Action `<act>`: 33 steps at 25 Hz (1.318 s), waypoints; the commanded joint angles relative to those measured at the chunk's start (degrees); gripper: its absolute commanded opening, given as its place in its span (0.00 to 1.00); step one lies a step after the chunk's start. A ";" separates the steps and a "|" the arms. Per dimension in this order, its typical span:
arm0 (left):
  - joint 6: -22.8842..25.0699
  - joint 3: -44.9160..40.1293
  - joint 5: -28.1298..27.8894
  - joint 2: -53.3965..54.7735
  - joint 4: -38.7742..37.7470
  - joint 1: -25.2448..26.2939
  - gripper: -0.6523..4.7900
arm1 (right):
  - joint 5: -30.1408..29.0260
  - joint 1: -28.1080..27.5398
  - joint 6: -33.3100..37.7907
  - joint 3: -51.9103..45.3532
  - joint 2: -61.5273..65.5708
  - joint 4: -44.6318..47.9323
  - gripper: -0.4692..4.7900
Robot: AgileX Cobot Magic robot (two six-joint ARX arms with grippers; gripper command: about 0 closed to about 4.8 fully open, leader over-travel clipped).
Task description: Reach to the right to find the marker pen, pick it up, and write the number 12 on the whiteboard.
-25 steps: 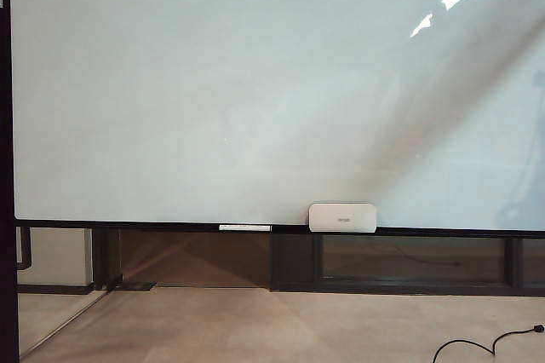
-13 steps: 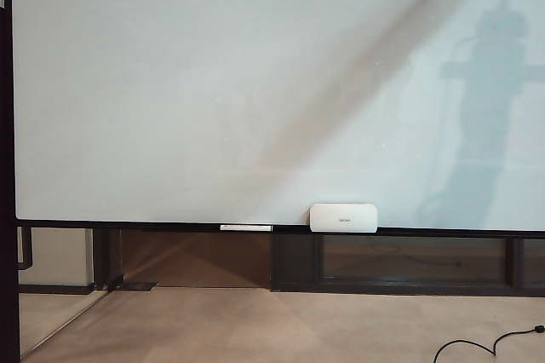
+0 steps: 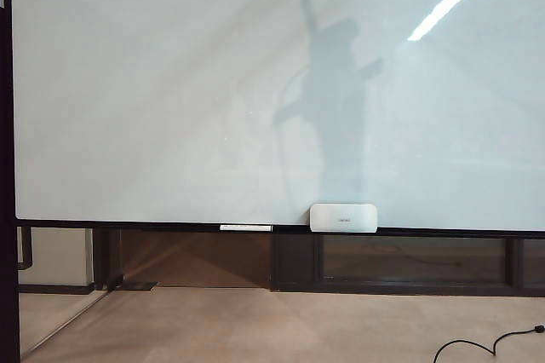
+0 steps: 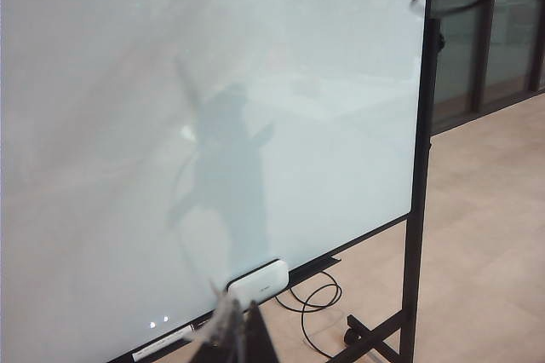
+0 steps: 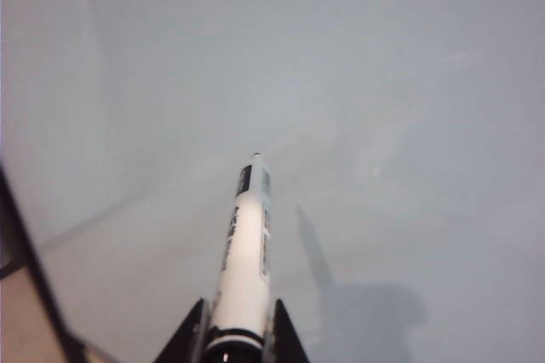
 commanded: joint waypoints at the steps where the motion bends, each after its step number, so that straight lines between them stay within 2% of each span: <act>1: 1.49 0.57 -4.72 -0.81 0.83 0.37 0.11 | 1.36 4.13 -0.02 0.15 3.21 1.86 0.09; 7: 10.32 5.09 -16.57 -0.13 0.87 0.37 0.11 | 3.48 8.74 0.28 0.17 8.76 8.81 0.09; 13: 9.20 6.69 -16.92 0.07 1.38 0.37 0.11 | 6.60 11.56 0.39 0.17 14.93 23.47 0.09; 16: 11.67 6.67 -23.23 0.17 2.51 0.37 0.11 | 9.46 12.90 0.00 0.17 16.09 25.42 0.09; 17: 12.79 6.67 -23.80 0.35 2.60 0.37 0.11 | 9.51 12.90 -0.15 0.17 16.09 25.59 0.09; 21: 14.14 6.67 -24.61 1.84 2.12 0.44 0.11 | 11.58 12.92 -0.33 0.17 16.20 27.06 0.09; 24: 14.08 6.69 -21.62 3.23 2.54 0.48 0.11 | 11.61 12.90 -1.18 0.37 16.70 28.59 0.09; 29: 14.40 6.71 -21.38 3.61 4.79 0.57 0.11 | 11.61 12.90 -1.11 0.50 18.38 30.16 0.09; 33: 14.36 6.69 -14.93 3.63 3.17 0.57 0.11 | 13.09 12.87 -1.77 0.50 19.19 30.75 0.09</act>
